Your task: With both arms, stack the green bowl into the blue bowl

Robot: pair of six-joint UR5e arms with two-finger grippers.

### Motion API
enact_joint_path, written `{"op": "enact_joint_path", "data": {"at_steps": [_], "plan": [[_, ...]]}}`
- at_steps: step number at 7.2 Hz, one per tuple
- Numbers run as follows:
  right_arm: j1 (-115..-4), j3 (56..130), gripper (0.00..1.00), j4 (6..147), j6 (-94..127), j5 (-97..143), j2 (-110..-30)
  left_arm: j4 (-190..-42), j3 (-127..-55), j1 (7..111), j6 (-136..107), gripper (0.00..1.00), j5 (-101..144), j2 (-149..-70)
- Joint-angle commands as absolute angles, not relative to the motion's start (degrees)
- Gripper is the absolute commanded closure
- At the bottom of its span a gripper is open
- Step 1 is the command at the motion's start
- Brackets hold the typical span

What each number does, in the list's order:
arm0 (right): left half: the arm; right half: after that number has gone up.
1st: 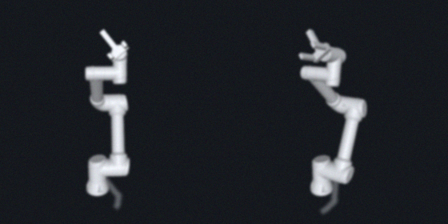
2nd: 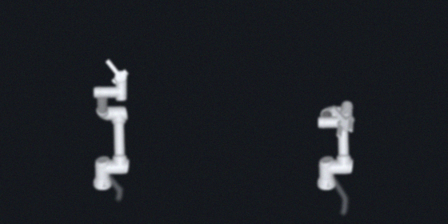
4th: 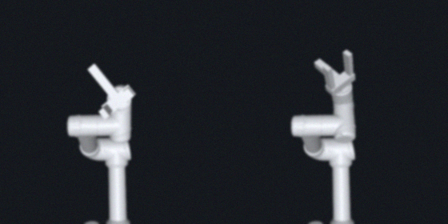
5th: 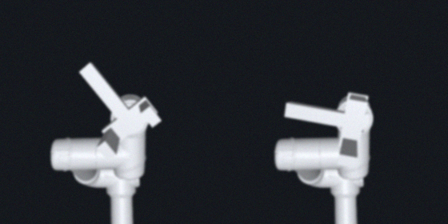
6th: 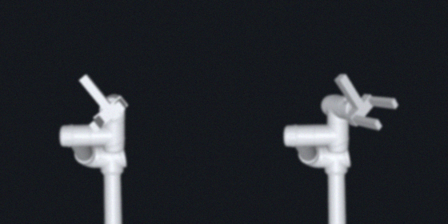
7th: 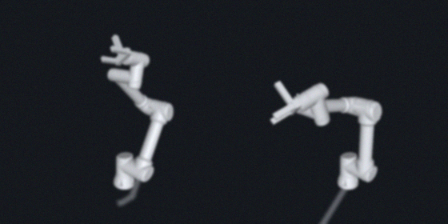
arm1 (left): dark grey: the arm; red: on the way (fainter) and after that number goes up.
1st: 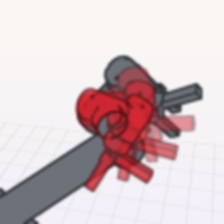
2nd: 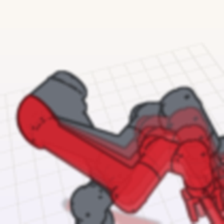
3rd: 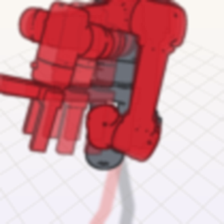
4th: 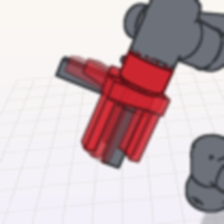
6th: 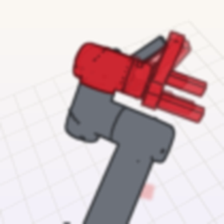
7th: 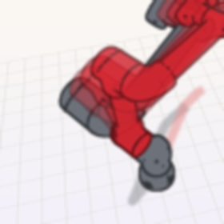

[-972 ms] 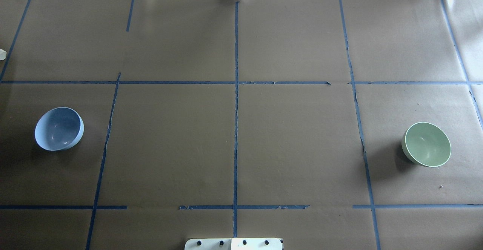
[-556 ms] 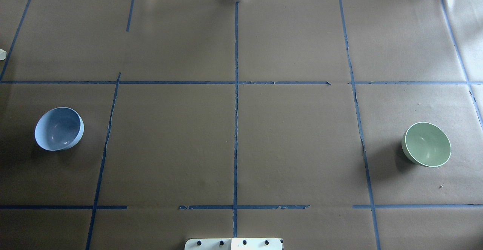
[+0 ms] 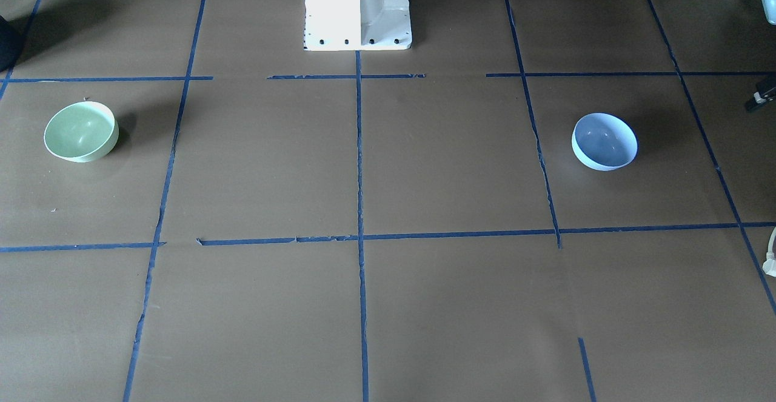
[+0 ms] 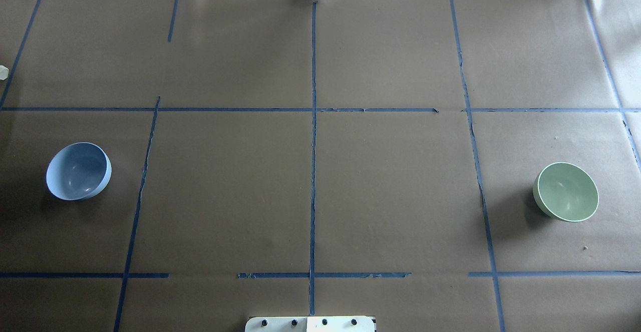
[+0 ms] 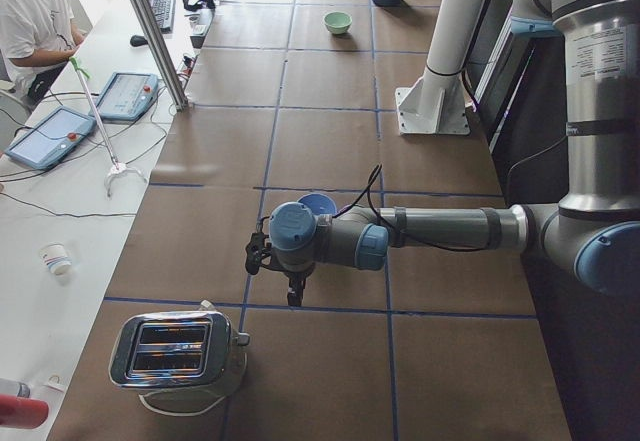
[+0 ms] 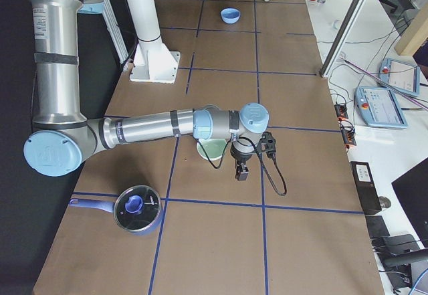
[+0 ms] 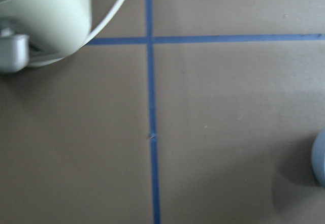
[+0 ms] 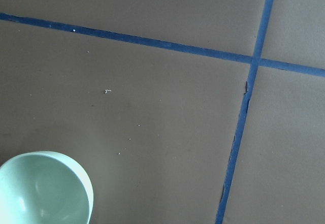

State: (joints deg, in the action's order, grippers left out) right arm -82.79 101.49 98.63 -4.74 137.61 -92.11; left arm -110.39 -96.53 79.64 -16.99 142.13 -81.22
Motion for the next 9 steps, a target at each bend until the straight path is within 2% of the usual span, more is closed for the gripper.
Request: {"op": "enact_joint_path", "data": {"at_steps": [1, 5, 6, 7, 8, 9], "plan": [[-82.8, 101.4, 0.00, 94.9, -4.7, 138.3, -92.6, -123.2, -96.2, 67.3, -39.8, 0.00, 141.5, -81.3], [-80.3, 101.1, 0.00, 90.6, -4.4, 138.3, -92.6, -124.5, -94.6, 54.9, -47.2, 0.00, 134.8, -84.8], [-79.5, 100.7, 0.00, 90.6, -4.3, 138.4, -92.6, -124.7, -92.5, 53.2, -47.4, 0.16, 132.0, -85.9], [-78.8, 100.1, 0.00, 90.6, -4.4, 138.3, -92.6, -124.7, -92.3, 53.1, -47.4, 0.75, 131.8, -85.9], [-77.6, 99.7, 0.00, 90.5, -4.4, 138.4, -92.5, -124.8, -92.3, 53.0, -47.3, 0.94, 131.7, -86.0], [-76.9, 99.5, 0.00, 90.5, -4.3, 138.4, -92.5, -124.8, -93.3, 53.0, -47.6, 1.00, 132.0, -87.1]]}}
